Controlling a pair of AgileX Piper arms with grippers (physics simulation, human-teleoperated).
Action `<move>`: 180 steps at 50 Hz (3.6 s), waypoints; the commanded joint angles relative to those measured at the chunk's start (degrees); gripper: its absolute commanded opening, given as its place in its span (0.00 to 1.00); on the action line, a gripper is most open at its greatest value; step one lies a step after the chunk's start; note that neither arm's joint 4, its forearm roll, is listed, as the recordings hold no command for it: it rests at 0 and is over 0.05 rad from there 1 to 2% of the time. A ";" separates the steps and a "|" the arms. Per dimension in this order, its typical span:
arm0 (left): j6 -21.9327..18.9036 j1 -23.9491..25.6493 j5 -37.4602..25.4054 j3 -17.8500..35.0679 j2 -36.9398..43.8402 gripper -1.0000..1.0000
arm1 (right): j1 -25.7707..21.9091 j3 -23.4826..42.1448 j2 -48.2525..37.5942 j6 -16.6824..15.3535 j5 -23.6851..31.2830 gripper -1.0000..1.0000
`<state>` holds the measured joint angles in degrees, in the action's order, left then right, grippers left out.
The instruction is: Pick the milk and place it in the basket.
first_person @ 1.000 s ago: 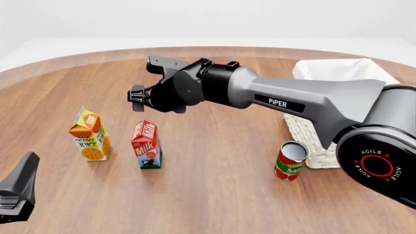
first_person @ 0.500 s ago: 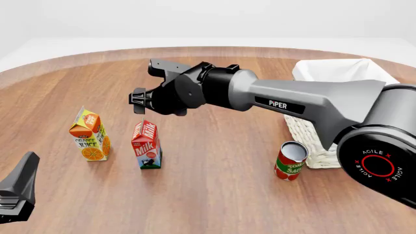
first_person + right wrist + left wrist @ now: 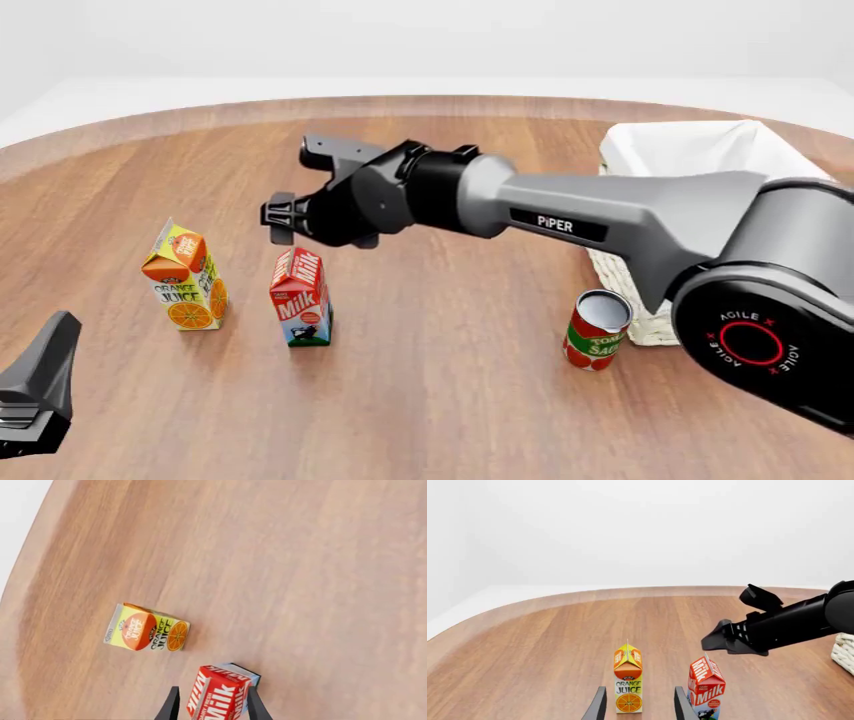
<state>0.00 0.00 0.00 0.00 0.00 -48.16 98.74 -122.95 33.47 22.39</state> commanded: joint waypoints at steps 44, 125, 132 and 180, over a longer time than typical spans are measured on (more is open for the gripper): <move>0.00 0.00 0.00 0.00 0.00 1.00 | -0.63 -0.19 -2.14 1.35 -0.96 1.00; 0.00 0.00 0.00 0.00 0.00 1.00 | -0.85 -3.46 -3.37 4.91 -4.44 1.00; 0.00 0.00 0.00 0.00 0.00 1.00 | -1.07 -2.83 -4.12 5.20 -4.43 1.00; 0.00 0.00 0.00 0.00 0.00 1.00 | -2.86 -2.12 -3.15 7.12 -7.12 0.00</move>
<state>0.00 0.00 0.00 0.00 0.00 -50.25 96.51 -127.22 40.93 16.44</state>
